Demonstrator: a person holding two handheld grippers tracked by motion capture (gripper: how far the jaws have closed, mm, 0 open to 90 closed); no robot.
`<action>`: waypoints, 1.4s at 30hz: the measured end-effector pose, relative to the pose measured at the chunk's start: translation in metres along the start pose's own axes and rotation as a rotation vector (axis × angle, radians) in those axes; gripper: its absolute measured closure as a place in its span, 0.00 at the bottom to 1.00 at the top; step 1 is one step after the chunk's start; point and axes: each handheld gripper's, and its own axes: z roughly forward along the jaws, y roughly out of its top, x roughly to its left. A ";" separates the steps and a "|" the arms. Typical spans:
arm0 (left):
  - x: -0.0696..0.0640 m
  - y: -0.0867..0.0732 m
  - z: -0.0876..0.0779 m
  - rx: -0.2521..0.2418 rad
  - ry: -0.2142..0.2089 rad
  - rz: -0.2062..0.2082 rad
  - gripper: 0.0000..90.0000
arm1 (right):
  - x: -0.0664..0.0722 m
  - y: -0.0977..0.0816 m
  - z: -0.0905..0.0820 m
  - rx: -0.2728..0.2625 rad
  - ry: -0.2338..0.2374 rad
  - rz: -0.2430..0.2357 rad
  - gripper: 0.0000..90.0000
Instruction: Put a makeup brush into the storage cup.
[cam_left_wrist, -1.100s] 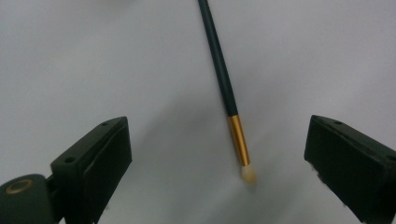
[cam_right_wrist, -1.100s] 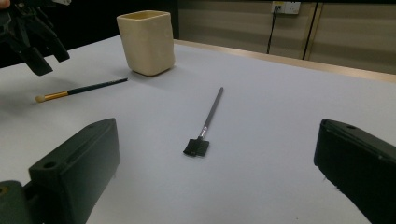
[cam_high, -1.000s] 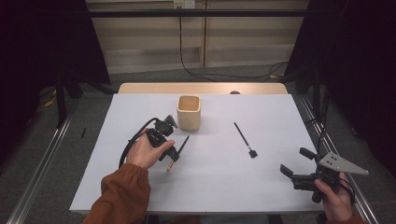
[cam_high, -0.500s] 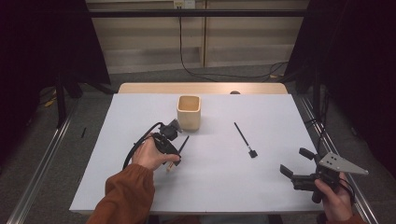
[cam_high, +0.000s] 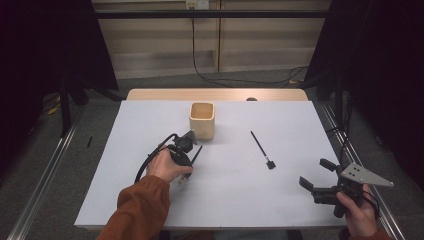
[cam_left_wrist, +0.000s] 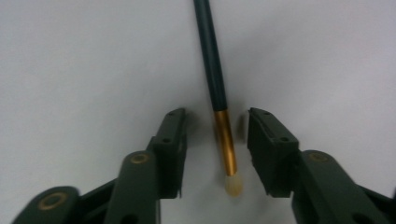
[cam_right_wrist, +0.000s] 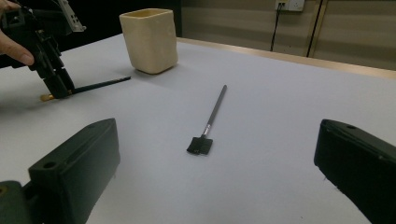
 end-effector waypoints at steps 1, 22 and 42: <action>-0.002 0.001 0.001 0.005 0.026 0.006 0.71 | 0.000 0.000 0.000 0.000 0.000 -0.002 0.00; 0.001 0.009 0.001 0.054 0.030 0.015 0.94 | 0.000 -0.001 0.000 0.005 -0.001 0.006 0.00; 0.023 -0.009 -0.004 -0.033 -0.104 0.000 0.94 | 0.001 -0.001 0.001 0.010 0.005 0.011 0.00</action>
